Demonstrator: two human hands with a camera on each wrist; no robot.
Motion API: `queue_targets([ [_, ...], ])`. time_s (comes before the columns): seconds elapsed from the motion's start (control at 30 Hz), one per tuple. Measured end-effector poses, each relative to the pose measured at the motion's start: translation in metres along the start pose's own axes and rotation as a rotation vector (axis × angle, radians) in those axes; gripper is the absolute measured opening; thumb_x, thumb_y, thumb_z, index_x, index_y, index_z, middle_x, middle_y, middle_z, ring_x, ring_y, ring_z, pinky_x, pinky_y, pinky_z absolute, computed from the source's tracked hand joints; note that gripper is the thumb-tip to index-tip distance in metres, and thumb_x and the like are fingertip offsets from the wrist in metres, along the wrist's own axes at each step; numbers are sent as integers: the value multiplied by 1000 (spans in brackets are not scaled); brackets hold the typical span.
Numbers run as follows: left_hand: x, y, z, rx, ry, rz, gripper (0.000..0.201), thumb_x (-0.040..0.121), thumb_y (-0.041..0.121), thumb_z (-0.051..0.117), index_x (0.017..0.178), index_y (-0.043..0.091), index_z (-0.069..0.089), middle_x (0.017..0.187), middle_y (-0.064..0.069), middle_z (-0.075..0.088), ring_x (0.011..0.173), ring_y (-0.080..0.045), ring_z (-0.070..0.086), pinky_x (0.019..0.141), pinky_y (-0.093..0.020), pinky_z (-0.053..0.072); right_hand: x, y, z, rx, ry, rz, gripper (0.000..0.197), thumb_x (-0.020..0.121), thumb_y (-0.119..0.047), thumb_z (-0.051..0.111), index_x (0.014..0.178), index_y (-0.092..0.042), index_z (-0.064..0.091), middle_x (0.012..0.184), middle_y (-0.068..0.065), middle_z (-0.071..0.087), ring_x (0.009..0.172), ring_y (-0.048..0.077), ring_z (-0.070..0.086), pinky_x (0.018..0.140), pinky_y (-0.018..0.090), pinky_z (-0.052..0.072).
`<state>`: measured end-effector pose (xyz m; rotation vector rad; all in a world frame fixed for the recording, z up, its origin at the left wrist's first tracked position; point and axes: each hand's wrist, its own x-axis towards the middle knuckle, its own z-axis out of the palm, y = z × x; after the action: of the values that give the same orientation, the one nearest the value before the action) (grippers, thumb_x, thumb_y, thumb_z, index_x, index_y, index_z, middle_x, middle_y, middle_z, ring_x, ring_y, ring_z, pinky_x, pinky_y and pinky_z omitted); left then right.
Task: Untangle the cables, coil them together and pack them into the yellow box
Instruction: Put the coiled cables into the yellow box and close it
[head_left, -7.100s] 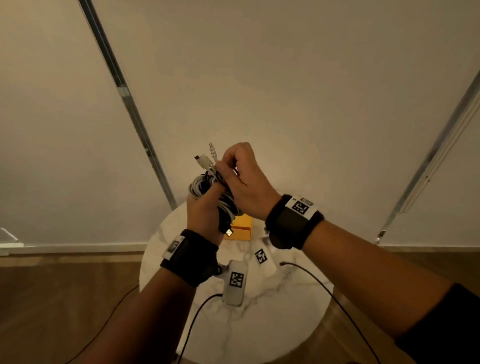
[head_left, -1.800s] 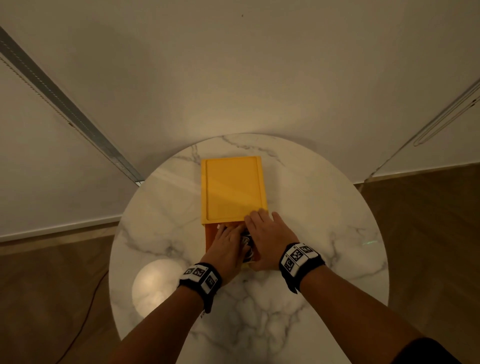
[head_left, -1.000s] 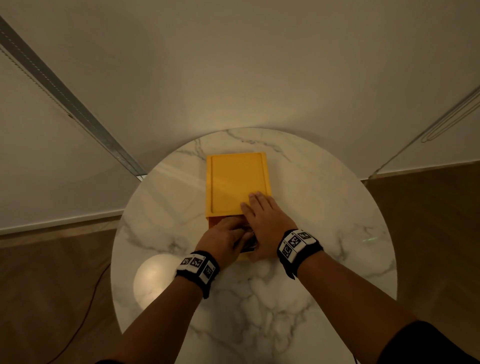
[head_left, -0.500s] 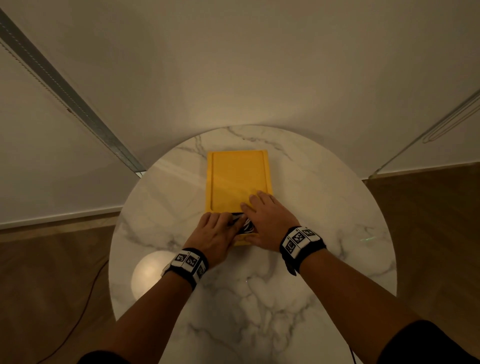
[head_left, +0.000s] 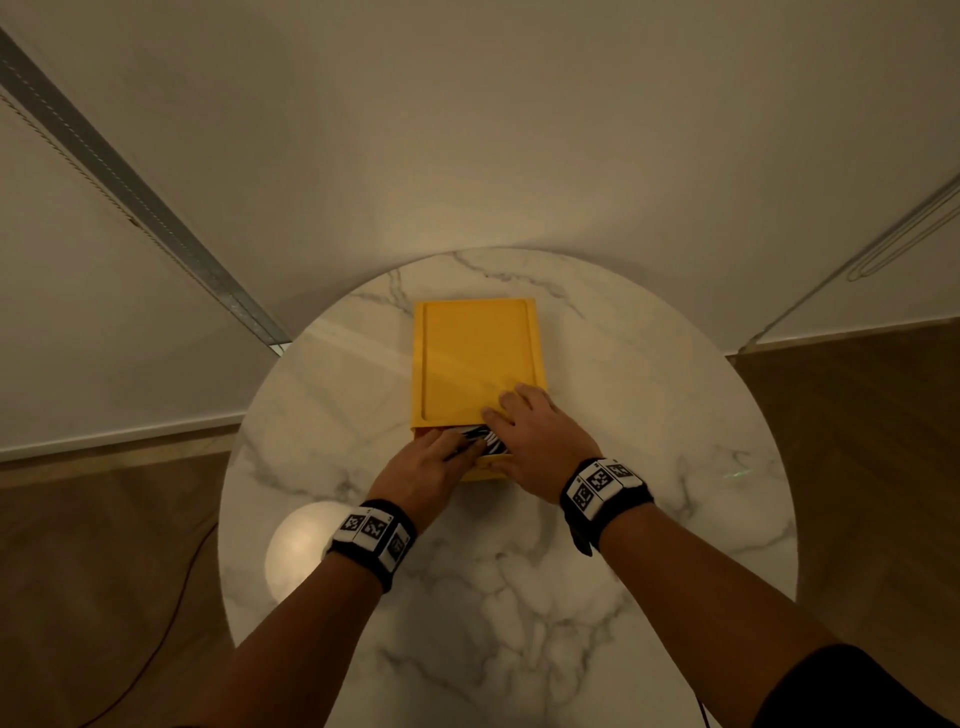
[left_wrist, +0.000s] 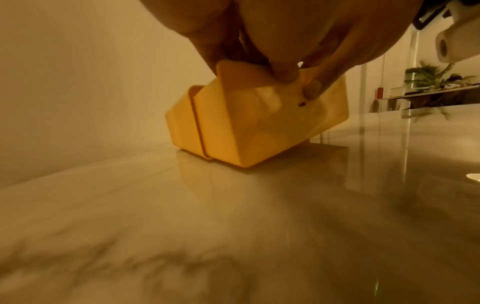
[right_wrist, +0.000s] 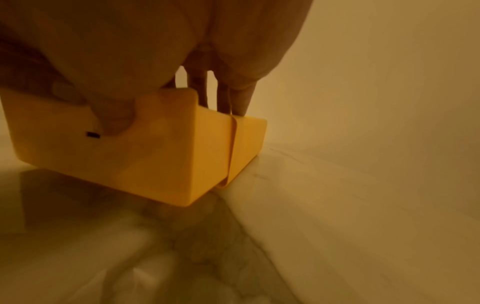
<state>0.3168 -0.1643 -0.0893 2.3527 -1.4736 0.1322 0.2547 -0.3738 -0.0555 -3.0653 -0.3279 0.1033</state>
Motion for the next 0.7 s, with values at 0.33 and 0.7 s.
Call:
queue_targets([
  [0.33, 4, -3, -7, 119, 54, -14, 40, 94, 17, 46, 124, 19, 72, 117, -9, 64, 104, -33, 56, 91, -48, 51, 3, -5, 7, -83, 73, 4, 64, 70, -43, 86, 121, -9, 67, 118, 16, 67, 113, 46, 62, 97, 54, 51],
  [0.7, 14, -28, -15, 37, 64, 41, 27, 87, 15, 56, 98, 14, 81, 88, -6, 70, 75, -30, 66, 59, -35, 55, 12, -3, 15, -58, 232, 10, 34, 68, -15, 88, 98, -13, 72, 98, 10, 69, 97, 42, 67, 84, 47, 58],
])
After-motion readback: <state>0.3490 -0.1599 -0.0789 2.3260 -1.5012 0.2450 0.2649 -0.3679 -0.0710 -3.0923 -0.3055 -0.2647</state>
